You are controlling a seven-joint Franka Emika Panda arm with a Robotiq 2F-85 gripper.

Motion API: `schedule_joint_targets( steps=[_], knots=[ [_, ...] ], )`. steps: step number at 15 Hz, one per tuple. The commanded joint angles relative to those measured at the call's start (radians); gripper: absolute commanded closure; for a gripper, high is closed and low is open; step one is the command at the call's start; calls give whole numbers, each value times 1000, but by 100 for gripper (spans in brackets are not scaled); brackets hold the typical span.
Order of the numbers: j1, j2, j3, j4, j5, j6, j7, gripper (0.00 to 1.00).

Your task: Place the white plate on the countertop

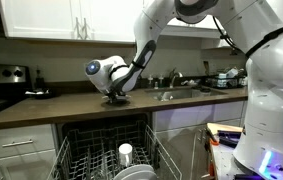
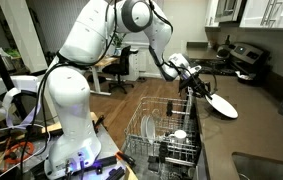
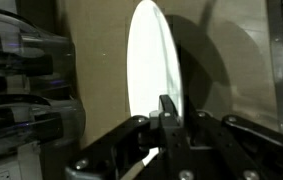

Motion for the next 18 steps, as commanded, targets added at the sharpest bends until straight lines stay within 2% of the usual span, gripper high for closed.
schedule_joint_targets(
  steps=[1,3,6,9,13,15,18],
  knots=[
    [-33,66,13,58,21,53,-9,80],
    [-38,83,18,65,45,71,-13,66],
    [-41,107,23,66,94,103,-32,56],
    [-38,99,21,64,125,103,-41,31],
    [-39,73,30,47,152,102,-63,7],
    [-36,54,39,34,176,104,-85,0],
    [-35,30,61,16,236,112,-138,0]
  ],
)
